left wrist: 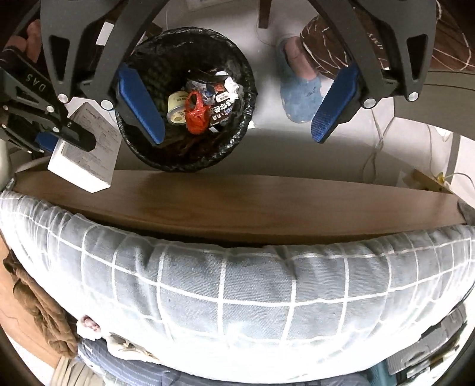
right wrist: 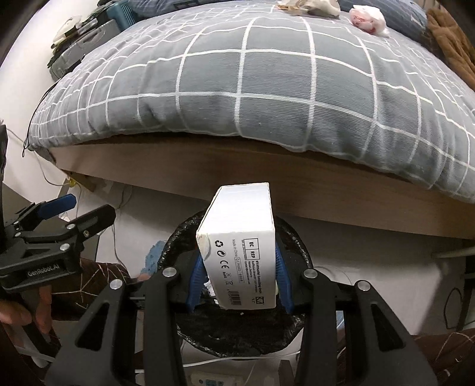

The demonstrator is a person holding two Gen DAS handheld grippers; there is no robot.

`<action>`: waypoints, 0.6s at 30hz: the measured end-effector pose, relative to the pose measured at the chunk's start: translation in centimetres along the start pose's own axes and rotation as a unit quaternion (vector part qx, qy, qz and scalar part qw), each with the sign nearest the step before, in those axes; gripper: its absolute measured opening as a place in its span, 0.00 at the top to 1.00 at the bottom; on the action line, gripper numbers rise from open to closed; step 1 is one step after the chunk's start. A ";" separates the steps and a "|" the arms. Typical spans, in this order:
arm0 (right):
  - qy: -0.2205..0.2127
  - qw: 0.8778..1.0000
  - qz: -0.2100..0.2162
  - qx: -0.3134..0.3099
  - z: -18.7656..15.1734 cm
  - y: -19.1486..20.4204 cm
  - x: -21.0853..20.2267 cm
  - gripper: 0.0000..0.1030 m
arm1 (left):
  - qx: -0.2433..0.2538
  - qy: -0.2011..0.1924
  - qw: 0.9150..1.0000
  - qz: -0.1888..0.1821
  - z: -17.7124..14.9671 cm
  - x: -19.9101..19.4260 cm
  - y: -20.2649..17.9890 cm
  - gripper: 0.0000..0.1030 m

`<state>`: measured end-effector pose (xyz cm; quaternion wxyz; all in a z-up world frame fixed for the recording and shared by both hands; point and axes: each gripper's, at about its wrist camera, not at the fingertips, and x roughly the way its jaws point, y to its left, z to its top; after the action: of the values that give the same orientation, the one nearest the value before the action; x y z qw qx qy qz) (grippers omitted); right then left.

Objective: Collect trash
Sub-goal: 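Lower the white box into the bin and open the right tool, then raise both open tools back to the bed toward the two plastic bags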

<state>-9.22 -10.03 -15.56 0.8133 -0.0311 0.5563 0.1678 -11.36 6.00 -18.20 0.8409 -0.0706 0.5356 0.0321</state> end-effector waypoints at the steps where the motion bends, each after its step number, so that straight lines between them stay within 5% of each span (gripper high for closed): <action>1: 0.000 1.000 -0.003 -0.001 0.0 0.0 0.0 0.61 | 0.001 0.000 1.000 -0.001 0.0 -0.1 0.0 0.06; 5: -0.005 1.000 -0.023 -0.001 0.3 0.4 0.4 0.59 | 0.007 -0.002 1.000 0.000 0.0 -0.4 -0.1 0.06; 8: -0.019 0.999 -0.028 0.001 0.5 0.1 -0.2 0.42 | 0.010 -0.007 1.000 0.005 0.1 -0.7 -0.4 0.06; 18: -0.088 0.995 -0.054 0.003 2.0 -0.7 -3.8 0.17 | 0.018 -0.047 0.999 -0.004 1.6 -3.6 -1.6 0.06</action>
<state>-8.49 -11.16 -11.39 0.8670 -0.0437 0.4805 0.1245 -11.22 4.73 -14.10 0.8663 -0.0564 0.4958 0.0224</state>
